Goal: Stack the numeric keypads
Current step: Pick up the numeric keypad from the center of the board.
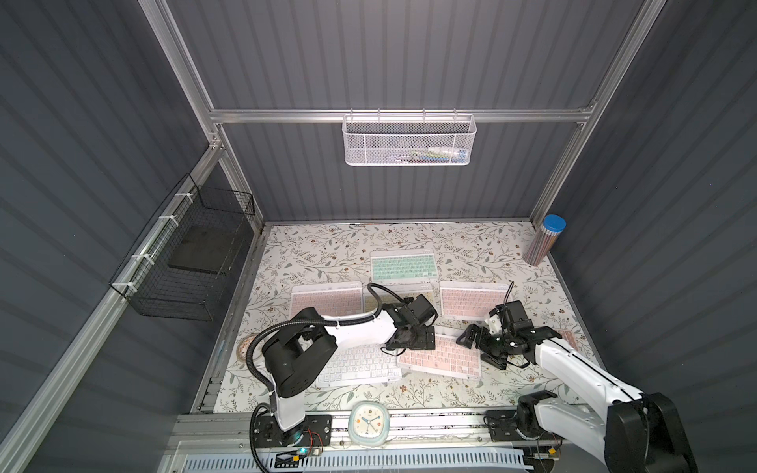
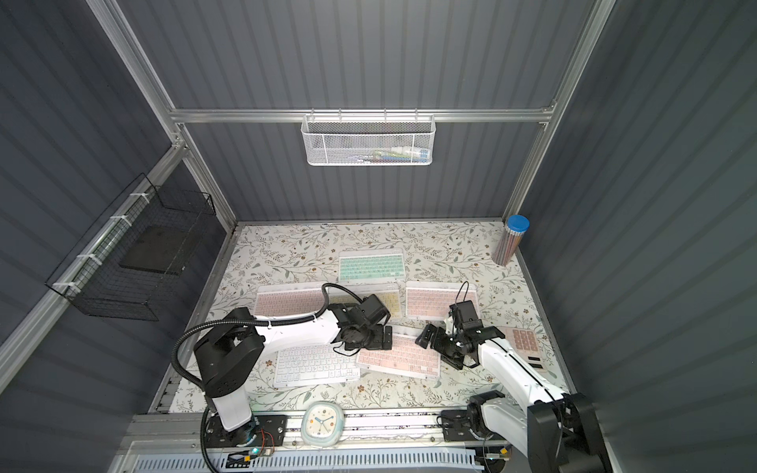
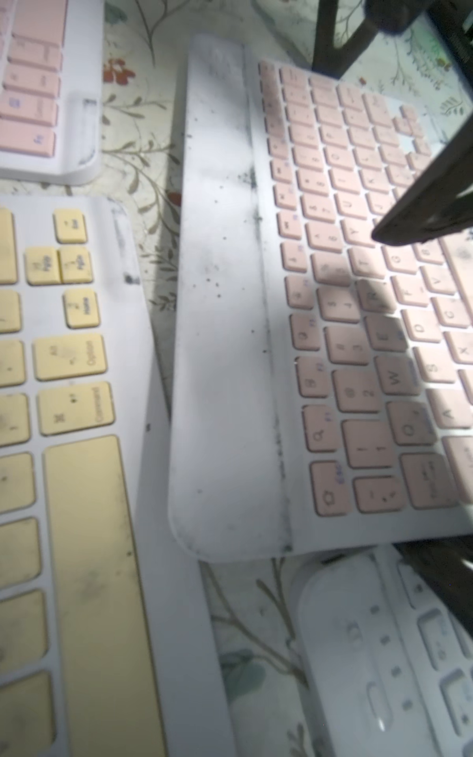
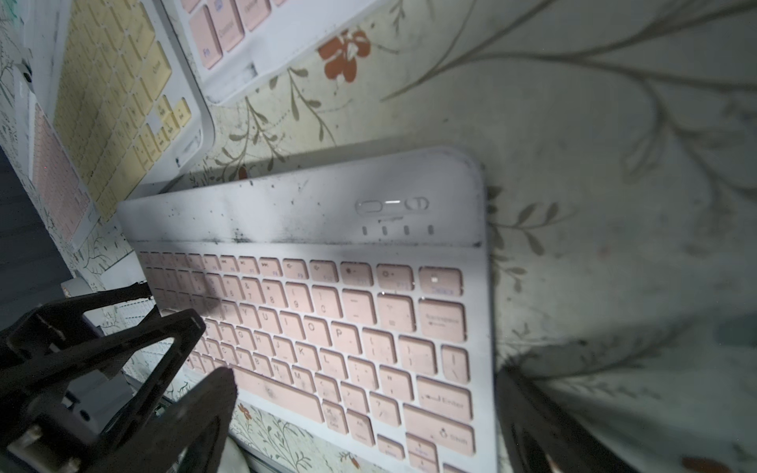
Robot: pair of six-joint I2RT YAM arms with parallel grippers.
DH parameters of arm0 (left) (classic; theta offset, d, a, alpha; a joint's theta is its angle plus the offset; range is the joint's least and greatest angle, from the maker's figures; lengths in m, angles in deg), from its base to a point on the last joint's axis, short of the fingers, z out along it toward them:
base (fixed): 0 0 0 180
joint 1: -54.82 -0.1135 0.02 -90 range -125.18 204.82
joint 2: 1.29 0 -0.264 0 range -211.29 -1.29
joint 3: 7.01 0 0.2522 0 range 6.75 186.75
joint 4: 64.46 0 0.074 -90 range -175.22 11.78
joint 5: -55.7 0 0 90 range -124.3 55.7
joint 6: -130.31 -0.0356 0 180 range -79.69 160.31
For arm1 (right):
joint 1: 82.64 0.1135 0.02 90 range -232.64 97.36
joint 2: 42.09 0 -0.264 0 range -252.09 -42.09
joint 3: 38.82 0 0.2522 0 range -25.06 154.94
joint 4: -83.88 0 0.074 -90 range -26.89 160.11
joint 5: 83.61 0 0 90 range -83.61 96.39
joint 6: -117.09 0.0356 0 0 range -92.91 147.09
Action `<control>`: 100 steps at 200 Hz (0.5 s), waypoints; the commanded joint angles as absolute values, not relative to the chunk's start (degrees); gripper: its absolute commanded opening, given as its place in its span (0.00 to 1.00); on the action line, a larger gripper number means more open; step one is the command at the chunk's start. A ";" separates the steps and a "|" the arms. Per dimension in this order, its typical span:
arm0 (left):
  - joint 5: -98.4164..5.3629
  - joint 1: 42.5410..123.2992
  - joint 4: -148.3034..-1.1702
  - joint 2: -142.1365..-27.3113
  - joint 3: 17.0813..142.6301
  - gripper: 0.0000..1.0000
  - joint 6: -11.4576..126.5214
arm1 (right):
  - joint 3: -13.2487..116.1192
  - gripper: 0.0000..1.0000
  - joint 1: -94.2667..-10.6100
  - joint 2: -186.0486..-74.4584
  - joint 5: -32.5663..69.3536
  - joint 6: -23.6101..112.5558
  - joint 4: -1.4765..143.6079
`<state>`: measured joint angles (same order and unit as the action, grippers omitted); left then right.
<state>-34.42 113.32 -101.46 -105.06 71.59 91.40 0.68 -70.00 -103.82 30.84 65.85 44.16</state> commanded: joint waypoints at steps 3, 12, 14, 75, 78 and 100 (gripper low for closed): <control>-42.93 113.38 -87.71 -103.44 67.88 0.99 91.18 | 0.40 0.99 -69.61 -104.40 40.95 66.46 50.49; -44.01 113.11 -85.40 -102.76 66.64 0.99 91.18 | 0.31 0.99 -69.76 -104.40 40.85 66.34 50.53; -44.28 113.03 -85.00 -102.66 66.39 0.99 91.15 | 0.27 0.99 -69.84 -104.36 40.78 66.30 50.52; -52.75 110.53 -72.95 -100.53 60.60 0.91 91.08 | -0.71 0.99 -71.65 -104.31 41.10 65.63 51.27; -52.75 110.41 -72.61 -100.44 60.50 0.90 91.14 | -0.86 0.99 -71.73 -104.27 41.18 65.59 51.37; -56.80 109.48 -68.34 -99.99 58.45 0.87 92.43 | -1.06 0.99 -72.24 -104.48 41.70 65.67 52.02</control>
<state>-43.29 108.10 -82.34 -100.01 60.07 90.92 0.00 -73.03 -104.06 31.65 65.20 47.00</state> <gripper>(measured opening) 0.881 0.991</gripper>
